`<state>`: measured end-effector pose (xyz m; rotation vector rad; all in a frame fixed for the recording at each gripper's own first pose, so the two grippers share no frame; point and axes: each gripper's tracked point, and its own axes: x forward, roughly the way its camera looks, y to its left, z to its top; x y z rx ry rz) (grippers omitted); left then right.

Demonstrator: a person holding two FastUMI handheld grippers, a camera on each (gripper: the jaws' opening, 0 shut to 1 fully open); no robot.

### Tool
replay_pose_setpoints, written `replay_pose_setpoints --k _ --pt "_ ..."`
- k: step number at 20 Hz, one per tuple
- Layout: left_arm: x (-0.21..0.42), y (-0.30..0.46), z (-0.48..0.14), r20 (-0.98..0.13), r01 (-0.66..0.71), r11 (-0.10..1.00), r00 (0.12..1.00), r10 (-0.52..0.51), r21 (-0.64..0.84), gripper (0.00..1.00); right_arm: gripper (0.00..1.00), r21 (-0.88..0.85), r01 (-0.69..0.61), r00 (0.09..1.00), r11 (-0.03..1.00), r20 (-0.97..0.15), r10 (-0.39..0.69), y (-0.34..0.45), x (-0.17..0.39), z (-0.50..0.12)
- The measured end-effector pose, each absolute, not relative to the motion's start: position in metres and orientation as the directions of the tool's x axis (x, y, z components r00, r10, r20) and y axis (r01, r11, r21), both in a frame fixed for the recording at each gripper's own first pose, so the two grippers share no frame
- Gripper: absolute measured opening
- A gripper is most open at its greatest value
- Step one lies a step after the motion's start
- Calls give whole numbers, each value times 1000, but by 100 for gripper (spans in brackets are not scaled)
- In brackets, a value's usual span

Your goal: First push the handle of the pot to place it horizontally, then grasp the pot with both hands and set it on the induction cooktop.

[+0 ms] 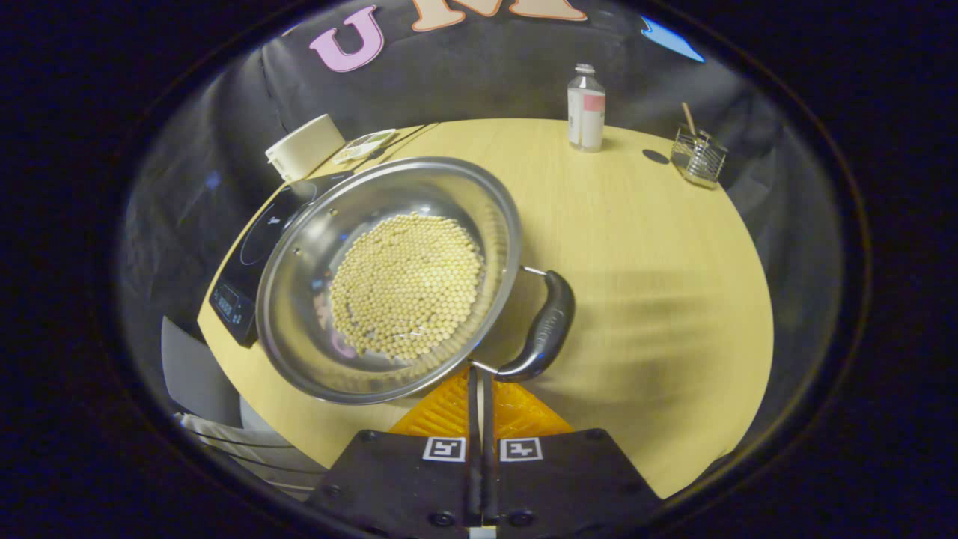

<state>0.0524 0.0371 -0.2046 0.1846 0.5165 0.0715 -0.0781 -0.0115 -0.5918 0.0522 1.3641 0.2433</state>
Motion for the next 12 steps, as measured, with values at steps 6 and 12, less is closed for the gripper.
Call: replay_pose_setpoints --k 6,12 --pt "47 59 -205 -496 -45 984 859 127 173 95 3 136 -106 206 985 -966 155 -19 -68 -595" --pt "54 61 -246 -577 53 998 816 -32 19 94 3 20 -47 237 999 -971 31 -26 -74 -569"
